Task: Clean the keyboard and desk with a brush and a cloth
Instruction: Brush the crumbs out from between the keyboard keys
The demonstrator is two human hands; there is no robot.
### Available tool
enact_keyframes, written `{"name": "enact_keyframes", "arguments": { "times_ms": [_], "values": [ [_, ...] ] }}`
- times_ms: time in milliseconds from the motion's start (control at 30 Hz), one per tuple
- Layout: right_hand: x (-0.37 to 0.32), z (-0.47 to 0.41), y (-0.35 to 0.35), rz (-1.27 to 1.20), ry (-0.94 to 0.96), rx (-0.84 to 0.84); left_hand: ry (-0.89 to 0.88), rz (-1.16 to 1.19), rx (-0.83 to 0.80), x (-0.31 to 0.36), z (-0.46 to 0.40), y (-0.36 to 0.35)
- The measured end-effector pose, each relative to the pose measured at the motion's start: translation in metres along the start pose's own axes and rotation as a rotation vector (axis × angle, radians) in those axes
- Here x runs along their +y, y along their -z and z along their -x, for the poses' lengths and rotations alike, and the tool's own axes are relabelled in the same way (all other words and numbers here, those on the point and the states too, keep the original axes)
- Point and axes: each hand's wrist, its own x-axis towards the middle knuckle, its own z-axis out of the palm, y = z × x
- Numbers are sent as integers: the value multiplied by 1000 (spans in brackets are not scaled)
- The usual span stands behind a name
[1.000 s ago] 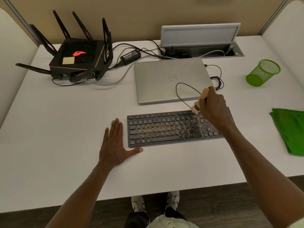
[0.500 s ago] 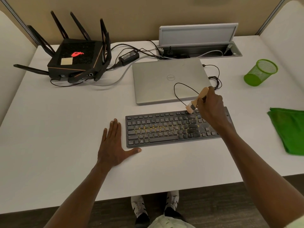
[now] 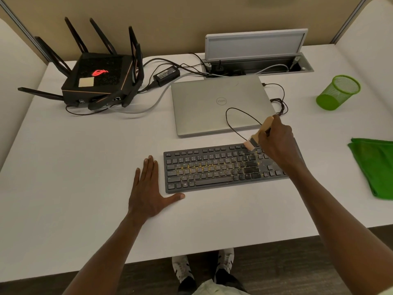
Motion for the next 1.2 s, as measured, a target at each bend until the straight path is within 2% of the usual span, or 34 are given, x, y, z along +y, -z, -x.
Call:
{"name": "enact_keyframes", "arguments": {
  "times_ms": [467,633,833,1200],
  "values": [
    [22,-11,2,-62,-179,99,2,17,-7,0,-1,1],
    [20,-7,-5,-122,-168,55,3,27,-11,0,-1,1],
    [11,-4,3,-130,-134,126,-1,17,1,0,-1,0],
    [-1,28,-20,-166,-79,82,5,27,-4,0,-1,0]
  ]
}}
